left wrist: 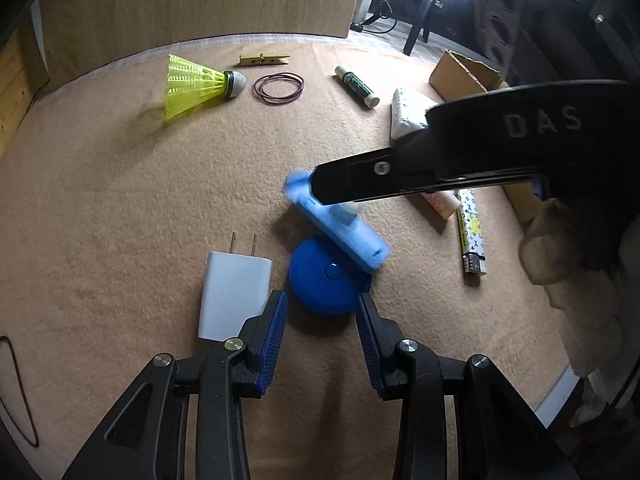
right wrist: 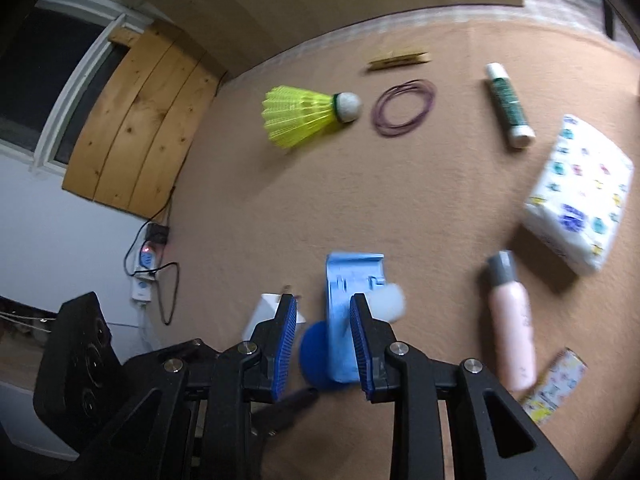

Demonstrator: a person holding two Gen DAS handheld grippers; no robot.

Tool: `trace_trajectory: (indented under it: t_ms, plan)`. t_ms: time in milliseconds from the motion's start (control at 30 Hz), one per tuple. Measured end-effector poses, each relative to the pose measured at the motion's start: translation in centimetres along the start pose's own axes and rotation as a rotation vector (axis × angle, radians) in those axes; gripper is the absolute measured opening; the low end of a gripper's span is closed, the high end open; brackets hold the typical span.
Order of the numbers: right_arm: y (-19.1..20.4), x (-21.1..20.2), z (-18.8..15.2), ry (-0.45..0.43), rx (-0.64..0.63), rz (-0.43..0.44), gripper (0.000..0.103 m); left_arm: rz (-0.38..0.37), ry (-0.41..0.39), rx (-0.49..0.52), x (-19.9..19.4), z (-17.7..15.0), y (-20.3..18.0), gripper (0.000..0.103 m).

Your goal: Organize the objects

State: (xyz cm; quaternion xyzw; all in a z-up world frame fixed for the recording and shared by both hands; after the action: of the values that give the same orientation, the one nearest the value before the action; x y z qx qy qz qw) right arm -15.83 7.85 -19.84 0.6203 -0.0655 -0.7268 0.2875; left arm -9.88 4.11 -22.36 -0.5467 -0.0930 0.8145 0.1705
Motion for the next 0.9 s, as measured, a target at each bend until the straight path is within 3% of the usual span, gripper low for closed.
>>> trace_trajectory:
  t_ms: [133, 433, 600, 900]
  plan:
    - [-1.0, -0.4, -0.2, -0.016, 0.015, -0.031, 0.026, 0.001, -0.01, -0.011, -0.3, 0.1, 0.3, 0.039]
    - [-4.0, -1.3, 0.6, -0.097, -0.01, -0.271, 0.026, -0.003, -0.022, -0.021, -0.1, 1.0, 0.2, 0.039]
    - [-5.8, -2.8, 0.6, -0.13, 0.082, -0.188, 0.026, 0.0, -0.036, -0.016, -0.4, 1.5, 0.2, 0.039]
    - [-7.4, -4.1, -0.8, -0.131, 0.037, -0.274, 0.026, 0.09, -0.108, -0.116, -3.8, 1.9, 5.1, 0.039]
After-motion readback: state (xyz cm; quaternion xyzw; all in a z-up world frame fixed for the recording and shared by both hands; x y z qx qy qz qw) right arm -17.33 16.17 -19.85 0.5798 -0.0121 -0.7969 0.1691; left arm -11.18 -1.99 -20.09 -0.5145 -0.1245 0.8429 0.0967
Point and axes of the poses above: each gripper's, at about its wrist camera, not at the fingertips, and x roughly the way its jaws point, y to its left, z to its top, the point moved 7 cm from there along x, roughly the way its jaws point, and after that the axes turned 9 degrees about -z, right-handed, at the moved point
